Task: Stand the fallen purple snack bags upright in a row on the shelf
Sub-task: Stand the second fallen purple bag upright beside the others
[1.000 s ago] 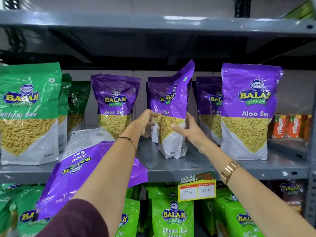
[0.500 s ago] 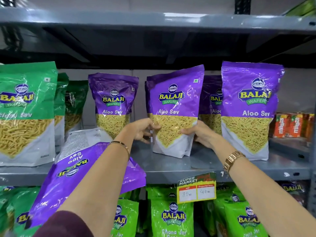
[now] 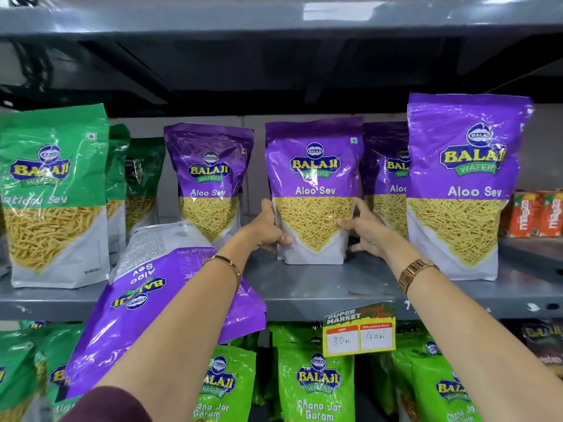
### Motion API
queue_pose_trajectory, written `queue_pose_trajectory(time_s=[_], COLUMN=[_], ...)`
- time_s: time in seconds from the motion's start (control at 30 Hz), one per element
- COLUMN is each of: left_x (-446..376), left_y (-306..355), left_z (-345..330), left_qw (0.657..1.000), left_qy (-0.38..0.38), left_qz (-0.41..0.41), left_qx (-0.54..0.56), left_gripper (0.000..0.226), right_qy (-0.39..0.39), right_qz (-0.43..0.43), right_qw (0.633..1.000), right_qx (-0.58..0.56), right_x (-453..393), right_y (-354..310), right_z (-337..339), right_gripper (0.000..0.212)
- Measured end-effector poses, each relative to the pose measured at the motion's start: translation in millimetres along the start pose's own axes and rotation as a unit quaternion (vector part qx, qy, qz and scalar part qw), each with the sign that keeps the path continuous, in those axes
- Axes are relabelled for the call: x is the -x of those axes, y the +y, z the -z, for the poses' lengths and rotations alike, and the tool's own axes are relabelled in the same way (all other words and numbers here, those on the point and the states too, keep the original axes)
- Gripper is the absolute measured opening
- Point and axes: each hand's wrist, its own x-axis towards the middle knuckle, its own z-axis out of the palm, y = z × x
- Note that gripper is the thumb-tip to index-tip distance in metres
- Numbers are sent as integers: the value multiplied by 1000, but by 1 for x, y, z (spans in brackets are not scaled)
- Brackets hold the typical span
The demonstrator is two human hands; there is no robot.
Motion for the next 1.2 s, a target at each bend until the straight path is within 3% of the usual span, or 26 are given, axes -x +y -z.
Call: queue_pose_trajectory(time_s=[0.1,0.3,0.37,0.47,0.57,0.77,0.93,1.07,1.2], left_x=[-3,7,12,21,30,43,51,55,59], left_y=[-2,3,3,1,0,-4,-5,-8,-7], left_z=[-1,-1,-1,0,1,2,-1,0,0], left_qw=[1000,999,999,999,999,998,997,996,994], left_qy=[1,-18,-16,-14,-10,-9,-10,-8,-4], left_qz=[10,47,48,39,25,6,-13,-29,-36], left_qx=[7,-2,-18,-24,-34,-65,-80,-85,-100], left_gripper=[63,62,68,72,73,75,80,83,84], right_qy=[-40,-53,-54,-55,-37,22,65,68,74], right_qz=[-39,-43,-46,-47,-38,-4,25,44,52], right_qw=[998,992,992,992,994,999,996,996,995], right_qx=[39,108,108,108,98,48,46,45,47], right_x=[3,11,15,23,30,47,55,58,60], right_y=[7,10,13,16,16,26,29,28,28], right_z=[-3,-3,-2,-3,-6,-18,-18,-21,-20], right_gripper=[69,94,83,39,30,44,71,78,72])
